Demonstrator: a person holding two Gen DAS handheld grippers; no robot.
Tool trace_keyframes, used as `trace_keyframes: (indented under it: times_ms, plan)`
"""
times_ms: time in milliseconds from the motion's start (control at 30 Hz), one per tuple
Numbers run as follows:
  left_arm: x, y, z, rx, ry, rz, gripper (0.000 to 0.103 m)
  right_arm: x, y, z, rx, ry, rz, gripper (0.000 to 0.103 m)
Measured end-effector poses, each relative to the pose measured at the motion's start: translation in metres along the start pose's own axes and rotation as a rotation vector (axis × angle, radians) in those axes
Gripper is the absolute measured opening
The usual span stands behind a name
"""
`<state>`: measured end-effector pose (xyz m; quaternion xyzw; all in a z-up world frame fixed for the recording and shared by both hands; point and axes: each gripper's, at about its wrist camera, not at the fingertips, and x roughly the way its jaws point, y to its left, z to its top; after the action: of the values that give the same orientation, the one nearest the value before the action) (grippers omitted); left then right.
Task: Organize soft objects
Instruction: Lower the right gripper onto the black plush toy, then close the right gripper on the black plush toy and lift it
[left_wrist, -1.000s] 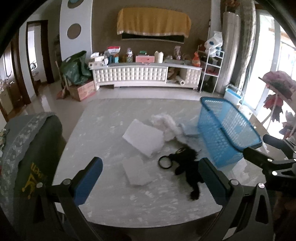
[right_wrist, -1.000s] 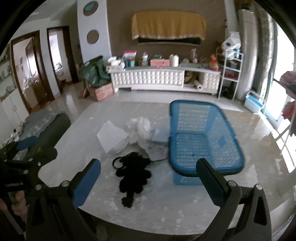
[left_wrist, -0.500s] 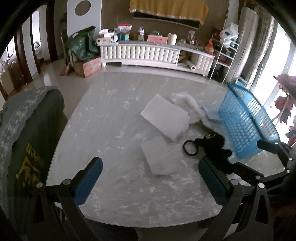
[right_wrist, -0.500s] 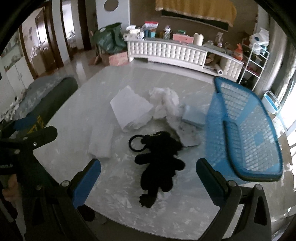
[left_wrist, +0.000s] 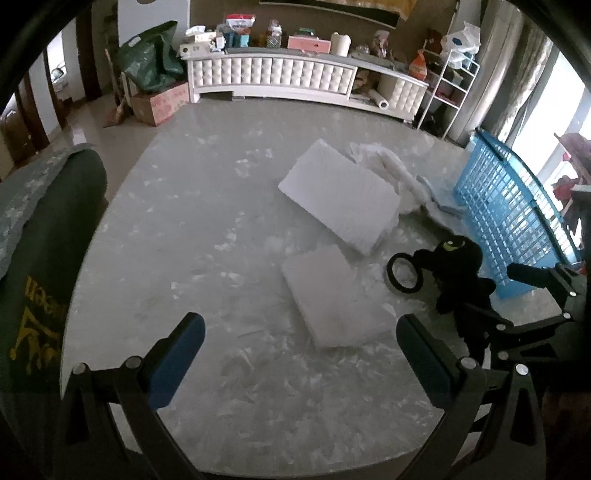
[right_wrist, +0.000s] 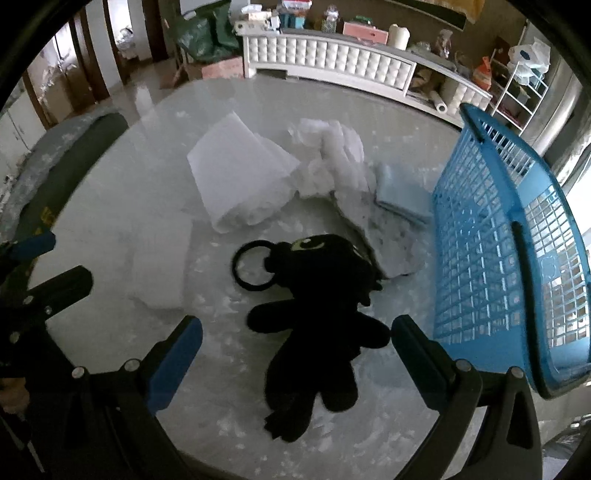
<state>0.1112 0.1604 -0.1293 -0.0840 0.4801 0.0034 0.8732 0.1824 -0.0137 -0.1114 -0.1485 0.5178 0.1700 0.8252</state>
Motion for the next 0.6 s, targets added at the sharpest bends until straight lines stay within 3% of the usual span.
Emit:
trace_keyframes:
  times_ms: [300, 600]
  plan:
    - [0.029, -0.002, 0.006, 0.024, 0.04, -0.02, 0.103, 0.03, -0.02, 0.001, 0.027, 0.072, -0.009, 0.103]
    - [0.041, -0.003, 0.008, 0.032, 0.062, -0.024, 0.103, 0.047, -0.02, 0.01, 0.038, 0.128, -0.002, 0.081]
